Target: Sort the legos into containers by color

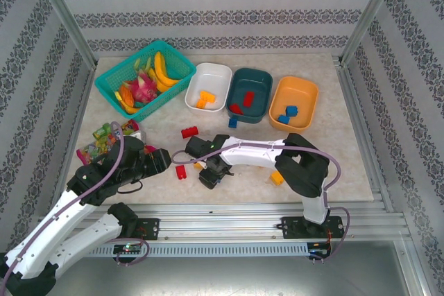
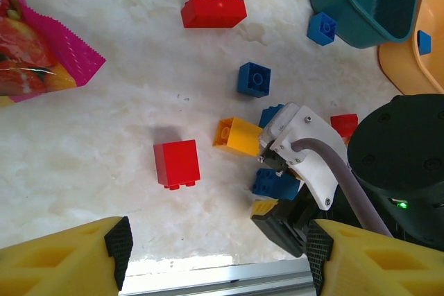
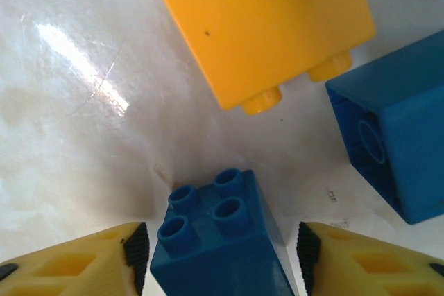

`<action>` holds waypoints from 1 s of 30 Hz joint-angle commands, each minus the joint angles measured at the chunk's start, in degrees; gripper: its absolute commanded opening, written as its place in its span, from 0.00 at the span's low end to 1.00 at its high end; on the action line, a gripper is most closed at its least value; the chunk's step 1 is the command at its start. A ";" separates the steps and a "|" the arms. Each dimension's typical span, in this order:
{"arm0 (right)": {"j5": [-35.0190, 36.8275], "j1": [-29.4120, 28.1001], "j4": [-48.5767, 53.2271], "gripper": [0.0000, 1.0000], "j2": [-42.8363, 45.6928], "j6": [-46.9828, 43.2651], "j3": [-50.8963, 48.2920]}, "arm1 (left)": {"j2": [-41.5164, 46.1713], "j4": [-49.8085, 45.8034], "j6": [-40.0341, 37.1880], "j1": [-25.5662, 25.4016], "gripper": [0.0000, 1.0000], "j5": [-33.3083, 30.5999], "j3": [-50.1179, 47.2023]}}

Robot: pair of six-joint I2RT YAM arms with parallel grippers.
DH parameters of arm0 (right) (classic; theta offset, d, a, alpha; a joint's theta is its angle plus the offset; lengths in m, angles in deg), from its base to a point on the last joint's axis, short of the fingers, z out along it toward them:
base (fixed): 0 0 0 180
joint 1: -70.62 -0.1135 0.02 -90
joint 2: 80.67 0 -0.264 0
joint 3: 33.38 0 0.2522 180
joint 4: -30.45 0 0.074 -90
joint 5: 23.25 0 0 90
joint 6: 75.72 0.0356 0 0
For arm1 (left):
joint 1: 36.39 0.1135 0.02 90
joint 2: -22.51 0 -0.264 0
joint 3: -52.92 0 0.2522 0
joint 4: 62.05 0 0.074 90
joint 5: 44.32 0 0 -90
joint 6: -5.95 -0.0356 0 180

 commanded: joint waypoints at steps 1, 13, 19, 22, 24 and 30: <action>0.05 -0.51 1.54 0.53 -1.17 -0.72 1.05 | 0.10 -0.35 1.18 -0.20 0.70 -0.46 -0.13; 1.16 4.66 3.49 0.26 12.34 5.49 -1.27 | -5.00 7.80 -2.67 -0.28 0.70 3.96 1.62; 0.88 20.80 4.65 0.24 24.18 10.10 -1.35 | -15.33 19.96 -6.03 -0.44 0.70 9.06 7.14; -0.30 32.78 4.27 0.24 26.83 12.03 -0.75 | -23.39 23.76 -7.61 -0.89 0.70 11.34 13.06; -0.44 40.43 4.22 0.25 26.45 13.26 0.40 | -28.34 25.47 -8.59 -1.31 0.70 12.26 16.86; 2.88 54.91 4.49 0.26 17.63 16.06 5.83 | -40.79 30.02 -9.66 -2.69 0.70 14.70 26.11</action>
